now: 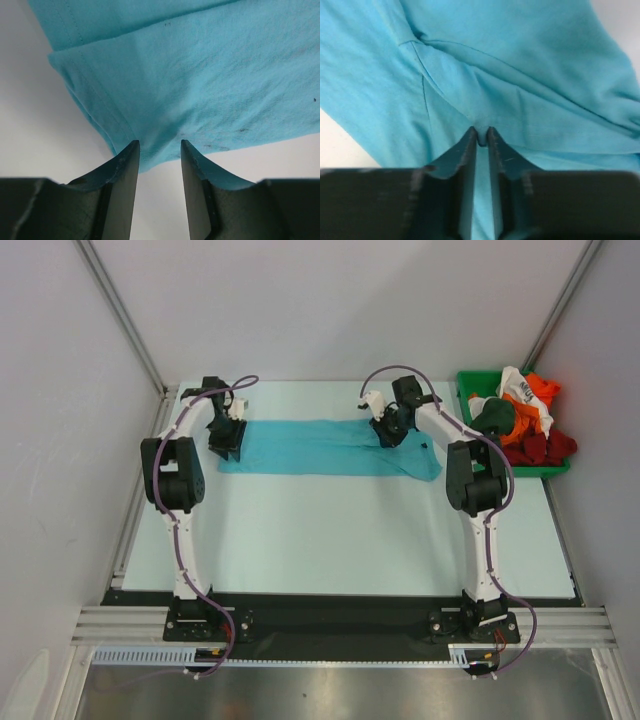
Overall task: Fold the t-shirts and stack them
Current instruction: Fold the tshirt
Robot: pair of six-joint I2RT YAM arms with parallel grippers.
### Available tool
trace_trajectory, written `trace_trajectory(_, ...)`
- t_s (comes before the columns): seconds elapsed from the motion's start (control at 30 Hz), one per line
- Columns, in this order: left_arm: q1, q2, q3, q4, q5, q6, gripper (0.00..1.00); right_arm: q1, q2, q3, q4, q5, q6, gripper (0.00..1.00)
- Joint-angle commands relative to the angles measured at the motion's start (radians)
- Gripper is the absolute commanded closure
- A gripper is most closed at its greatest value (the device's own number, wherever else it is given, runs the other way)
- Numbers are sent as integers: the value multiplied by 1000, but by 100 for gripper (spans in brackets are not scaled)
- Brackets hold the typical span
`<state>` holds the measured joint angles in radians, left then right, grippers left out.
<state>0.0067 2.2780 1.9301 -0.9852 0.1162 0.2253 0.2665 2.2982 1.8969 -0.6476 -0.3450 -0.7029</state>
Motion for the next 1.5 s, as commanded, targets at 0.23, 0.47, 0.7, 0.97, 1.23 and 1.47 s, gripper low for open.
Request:
trace_trajectory(0.23, 3, -3, -6, 10, 8, -7, 57, 31, 65, 203, 77, 40, -1, 92)
trace_trajectory(0.47, 1, -14, -20, 16, 8, -7, 56, 69, 113, 315, 152, 155, -12, 58)
trace_trajectory(0.7, 3, -43, 0, 14, 10, 15, 55, 45, -109, 55, 213, 178, 14, 52)
trace_trajectory(0.97, 1, -178, -120, 25, -10, 196, 41, 10, -319, -246, 170, 155, 92, 52)
trace_trajectory(1.23, -34, -250, -237, 40, -39, 443, 38, 0, -391, -341, 137, 138, 83, 52)
trace_trajectory(1.47, -40, -175, -166, 16, -66, 574, 40, 17, -407, -366, 144, 150, 89, 51)
